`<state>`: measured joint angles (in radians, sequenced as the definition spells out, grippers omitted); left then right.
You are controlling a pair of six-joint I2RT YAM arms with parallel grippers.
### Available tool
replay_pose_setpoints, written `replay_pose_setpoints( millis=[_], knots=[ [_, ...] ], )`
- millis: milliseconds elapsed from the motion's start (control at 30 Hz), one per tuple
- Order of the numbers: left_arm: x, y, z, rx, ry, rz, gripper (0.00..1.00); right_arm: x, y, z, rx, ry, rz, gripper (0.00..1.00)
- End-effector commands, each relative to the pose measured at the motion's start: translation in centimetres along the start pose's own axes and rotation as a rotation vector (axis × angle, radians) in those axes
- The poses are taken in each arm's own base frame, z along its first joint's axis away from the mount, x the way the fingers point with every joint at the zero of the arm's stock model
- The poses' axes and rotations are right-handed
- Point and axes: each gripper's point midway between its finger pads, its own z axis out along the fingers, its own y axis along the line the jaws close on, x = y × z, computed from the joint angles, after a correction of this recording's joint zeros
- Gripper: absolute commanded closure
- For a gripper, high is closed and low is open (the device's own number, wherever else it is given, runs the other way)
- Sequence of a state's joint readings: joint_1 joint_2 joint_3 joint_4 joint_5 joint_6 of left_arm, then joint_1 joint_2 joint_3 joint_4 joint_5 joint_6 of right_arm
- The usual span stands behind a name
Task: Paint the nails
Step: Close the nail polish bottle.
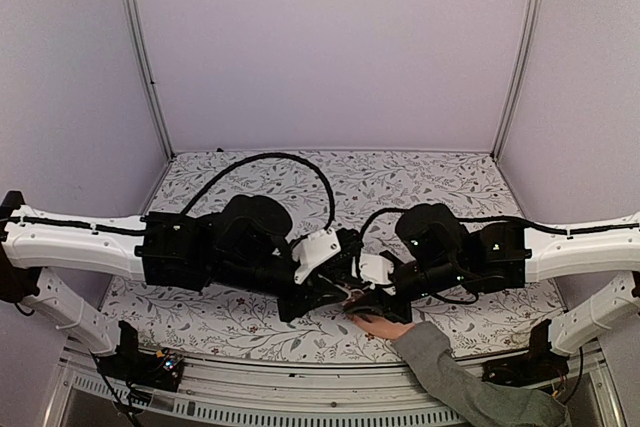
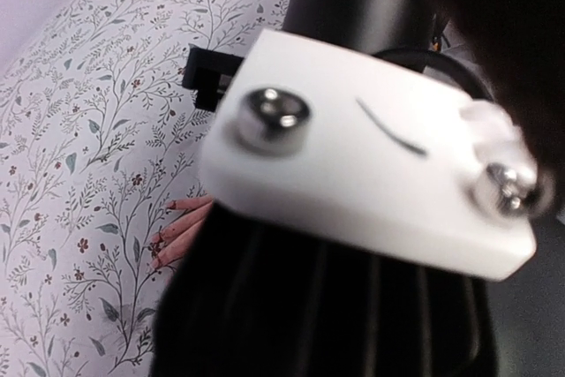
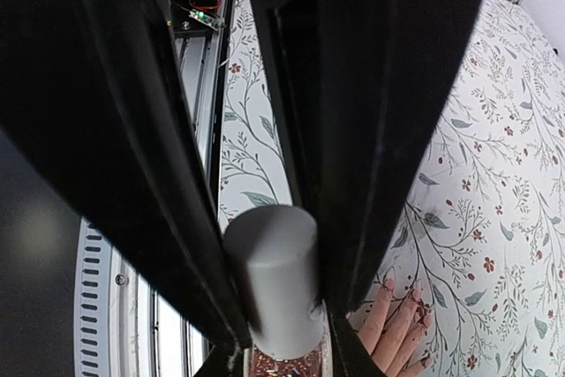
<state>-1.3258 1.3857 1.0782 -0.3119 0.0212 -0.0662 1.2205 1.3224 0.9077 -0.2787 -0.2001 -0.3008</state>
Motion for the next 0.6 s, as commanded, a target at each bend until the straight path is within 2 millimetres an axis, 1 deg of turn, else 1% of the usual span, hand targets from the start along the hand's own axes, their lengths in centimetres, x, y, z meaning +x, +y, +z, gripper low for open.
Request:
replay_pose_setpoints(
  millis=[0, 100, 133, 233, 467, 567],
  knots=[
    [-0.3, -0.4, -0.7, -0.005, -0.015, 0.037, 0.79, -4.3, 0.2, -0.9, -0.003, -0.155, -0.043, 1.00],
    [-0.6, -0.4, -1.3, -0.004, -0.041, 0.039, 0.76, -4.4, 0.2, -1.0, -0.001, -0.163, -0.043, 1.00],
    [-0.8, 0.0, -1.5, -0.030, -0.055, 0.036, 0.75, -4.4, 0.2, -1.0, 0.002, -0.165, -0.040, 1.00],
    [-1.5, 0.3, -2.5, -0.042, -0.098, 0.029, 0.69, -4.4, 0.1, -1.1, 0.009, -0.168, -0.038, 1.00],
    [-2.9, 0.4, -5.4, -0.047, -0.217, 0.024, 0.53, -4.6, -0.1, -1.3, 0.025, -0.184, -0.026, 1.00],
    [-3.5, 0.2, -7.1, -0.037, -0.303, 0.020, 0.47, -4.8, -0.3, -1.6, 0.037, -0.203, -0.015, 1.00]
  ],
)
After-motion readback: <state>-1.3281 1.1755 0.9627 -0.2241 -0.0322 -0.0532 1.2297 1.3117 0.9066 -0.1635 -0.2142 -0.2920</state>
